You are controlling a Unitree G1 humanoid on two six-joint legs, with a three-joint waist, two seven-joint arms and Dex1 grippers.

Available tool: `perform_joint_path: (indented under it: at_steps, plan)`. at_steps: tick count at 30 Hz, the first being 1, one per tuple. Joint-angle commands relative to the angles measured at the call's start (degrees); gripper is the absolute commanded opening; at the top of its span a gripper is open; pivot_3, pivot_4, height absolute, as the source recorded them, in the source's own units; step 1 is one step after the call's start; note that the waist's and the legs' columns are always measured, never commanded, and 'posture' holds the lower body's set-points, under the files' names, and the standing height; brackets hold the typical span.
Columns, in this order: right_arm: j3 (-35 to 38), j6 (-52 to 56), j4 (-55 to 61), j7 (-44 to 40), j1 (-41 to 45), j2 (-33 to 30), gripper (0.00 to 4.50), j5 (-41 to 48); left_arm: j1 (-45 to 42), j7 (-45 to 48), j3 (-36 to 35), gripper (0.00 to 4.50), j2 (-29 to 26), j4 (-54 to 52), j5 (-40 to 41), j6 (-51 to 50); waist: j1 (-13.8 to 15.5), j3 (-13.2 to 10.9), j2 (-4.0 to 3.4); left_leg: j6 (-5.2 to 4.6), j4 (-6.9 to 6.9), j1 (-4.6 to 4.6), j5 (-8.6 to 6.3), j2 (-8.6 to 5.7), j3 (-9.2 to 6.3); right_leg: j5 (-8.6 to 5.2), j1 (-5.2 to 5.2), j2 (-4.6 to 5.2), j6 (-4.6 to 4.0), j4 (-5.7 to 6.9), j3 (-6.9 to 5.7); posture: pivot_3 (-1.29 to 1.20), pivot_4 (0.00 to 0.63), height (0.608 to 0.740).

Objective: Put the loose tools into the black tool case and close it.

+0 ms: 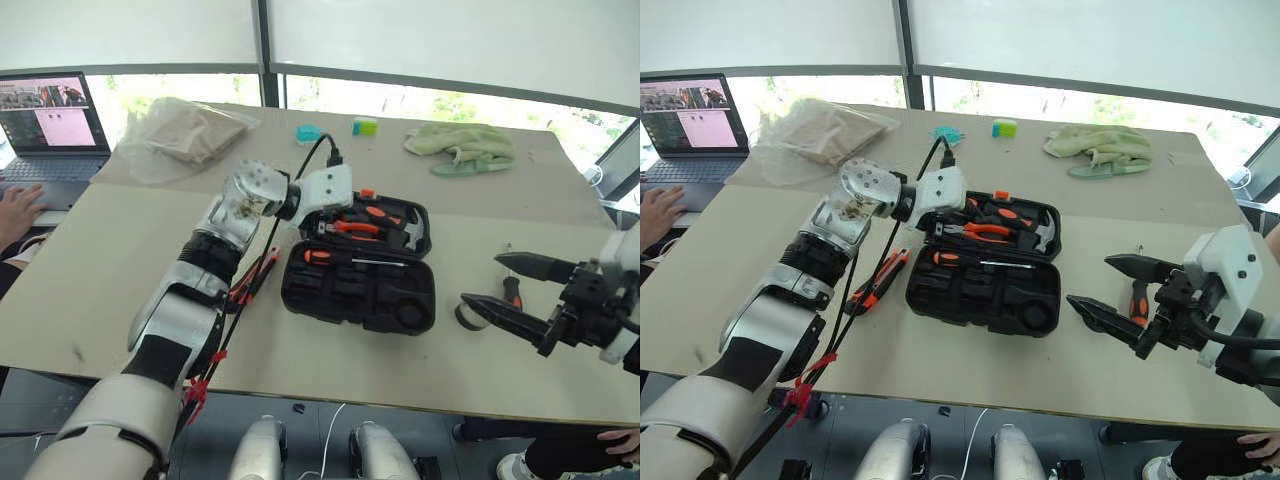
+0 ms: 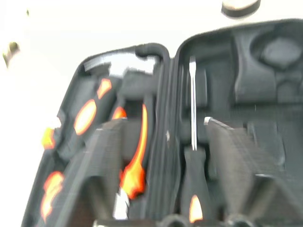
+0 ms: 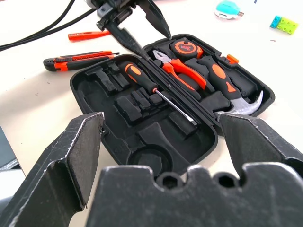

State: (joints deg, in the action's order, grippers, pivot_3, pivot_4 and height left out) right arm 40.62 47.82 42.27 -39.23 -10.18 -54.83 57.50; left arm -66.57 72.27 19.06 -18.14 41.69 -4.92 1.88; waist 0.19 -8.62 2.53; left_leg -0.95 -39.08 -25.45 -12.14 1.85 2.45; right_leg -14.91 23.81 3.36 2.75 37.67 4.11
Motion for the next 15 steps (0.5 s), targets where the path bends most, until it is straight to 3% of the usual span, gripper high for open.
perform_joint_path:
  at_steps: [1, 4, 15]
  plan:
    - [0.28, -0.75, 1.09, 0.24, 0.22, -0.44, 4.50, -0.12, 0.05, -1.20, 1.53, 1.15, 0.10, 2.78, -2.52, 4.54, -0.20, 0.00, 0.00, 0.00, 0.00, 0.00, 0.00, 0.00, 0.00, 0.00, 0.00, -0.01, 0.00, 0.01, 0.00, 0.00, 0.150, 0.740]
    - [0.40, -0.75, 0.91, 0.12, 0.07, -0.59, 4.50, -0.43, -0.02, -2.06, 2.42, 0.06, 0.44, 6.02, -3.87, 6.98, -0.19, 0.00, 0.00, 0.00, 0.00, 0.00, 0.00, 0.00, -0.02, 0.00, 0.00, -0.01, 0.00, 0.01, 0.00, 0.00, 0.150, 0.740]
    - [1.08, -1.05, 1.91, 0.49, -2.59, 0.48, 4.50, -1.05, 0.71, -3.29, 3.87, 0.06, 2.12, 11.39, -7.44, 8.36, 0.18, 0.00, 0.00, 0.00, -0.02, -0.02, 0.00, -0.02, -0.03, 0.00, -0.02, 0.02, 0.00, -0.01, -0.02, 0.00, 0.150, 0.740]
